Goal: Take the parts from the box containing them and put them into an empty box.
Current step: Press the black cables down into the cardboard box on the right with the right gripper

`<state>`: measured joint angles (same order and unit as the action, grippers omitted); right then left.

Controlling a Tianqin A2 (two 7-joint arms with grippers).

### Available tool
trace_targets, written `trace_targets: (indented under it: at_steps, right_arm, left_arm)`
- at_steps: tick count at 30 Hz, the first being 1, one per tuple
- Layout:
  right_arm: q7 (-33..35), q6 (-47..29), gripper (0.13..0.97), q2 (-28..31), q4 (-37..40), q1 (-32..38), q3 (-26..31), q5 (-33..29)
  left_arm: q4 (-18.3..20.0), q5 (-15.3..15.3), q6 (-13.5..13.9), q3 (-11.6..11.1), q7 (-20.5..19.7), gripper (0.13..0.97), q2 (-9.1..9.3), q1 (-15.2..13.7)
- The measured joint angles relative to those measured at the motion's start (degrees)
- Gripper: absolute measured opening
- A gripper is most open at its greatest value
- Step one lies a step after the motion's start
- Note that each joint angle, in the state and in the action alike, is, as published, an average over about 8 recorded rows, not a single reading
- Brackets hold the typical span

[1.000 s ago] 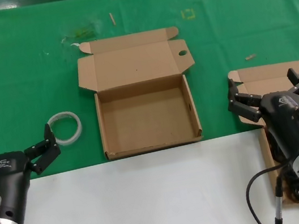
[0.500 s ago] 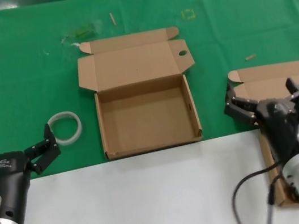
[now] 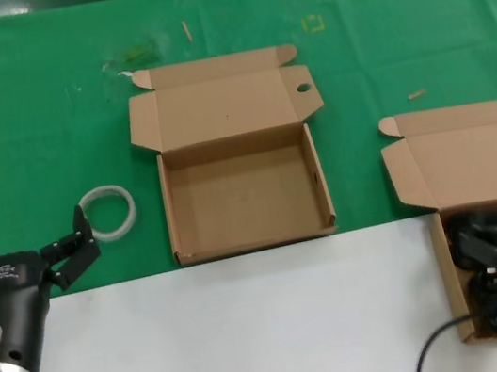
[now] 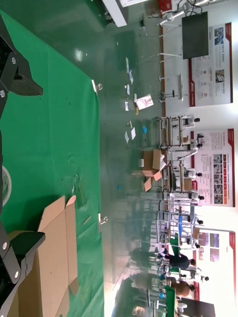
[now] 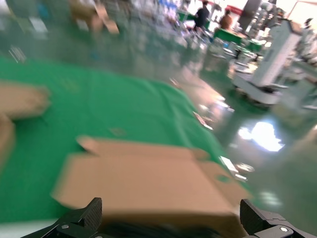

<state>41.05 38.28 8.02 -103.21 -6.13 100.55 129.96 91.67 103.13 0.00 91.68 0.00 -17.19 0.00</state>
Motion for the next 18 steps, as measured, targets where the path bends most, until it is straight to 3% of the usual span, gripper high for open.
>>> trace_targets:
  at_steps: [7,18]
  right_arm:
    - [18.18,10.63,0.966,-0.01,-1.86,0.12,-1.77,2.34]
    - [46.73,18.35,0.966,-0.01,4.96,8.95,-2.51,8.17]
  left_arm:
    - [0.0,0.0,0.0,0.0,0.0,0.966,0.0,0.0]
    - [0.0,-0.01,0.0,0.0,-0.03,0.966,0.0,0.0]
